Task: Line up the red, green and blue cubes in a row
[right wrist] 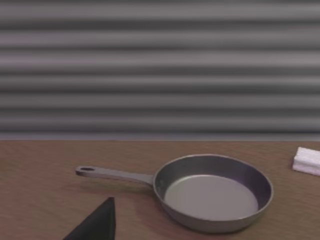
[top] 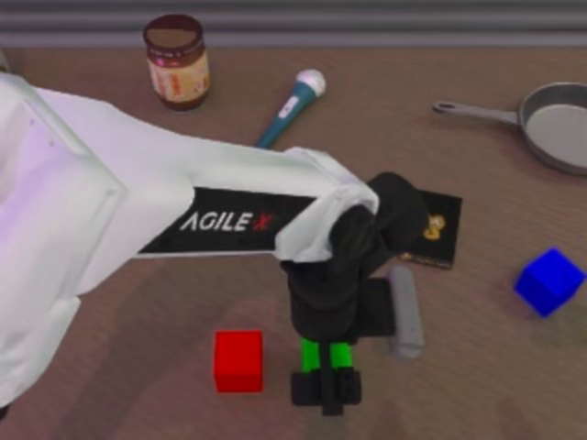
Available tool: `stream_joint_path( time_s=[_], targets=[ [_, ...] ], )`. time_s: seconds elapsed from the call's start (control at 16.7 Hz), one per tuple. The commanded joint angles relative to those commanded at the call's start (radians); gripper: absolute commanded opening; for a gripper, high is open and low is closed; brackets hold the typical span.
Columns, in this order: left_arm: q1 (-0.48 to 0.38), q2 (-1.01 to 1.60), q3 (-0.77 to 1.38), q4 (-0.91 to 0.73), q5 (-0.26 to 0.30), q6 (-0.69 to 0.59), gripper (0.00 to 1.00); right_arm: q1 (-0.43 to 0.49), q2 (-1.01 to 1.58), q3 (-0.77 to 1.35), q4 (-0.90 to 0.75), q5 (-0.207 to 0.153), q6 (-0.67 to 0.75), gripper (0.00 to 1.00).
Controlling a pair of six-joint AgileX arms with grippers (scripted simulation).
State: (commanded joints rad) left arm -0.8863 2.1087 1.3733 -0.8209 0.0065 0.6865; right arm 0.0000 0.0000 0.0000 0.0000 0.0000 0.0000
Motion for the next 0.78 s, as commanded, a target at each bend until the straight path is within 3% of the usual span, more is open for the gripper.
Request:
stream_joint_path(
  time_s=[0.54, 0.78],
  targets=[
    [0.002, -0.002, 0.003, -0.004, 0.0, 0.0, 1.0, 0.0, 0.0, 0.0, 0.0, 0.0, 0.0, 1.0],
    [0.007, -0.043, 0.068, -0.106, 0.002, 0.002, 1.0, 0.0, 0.0, 0.0, 0.0, 0.0, 0.0, 1.0]
  ],
)
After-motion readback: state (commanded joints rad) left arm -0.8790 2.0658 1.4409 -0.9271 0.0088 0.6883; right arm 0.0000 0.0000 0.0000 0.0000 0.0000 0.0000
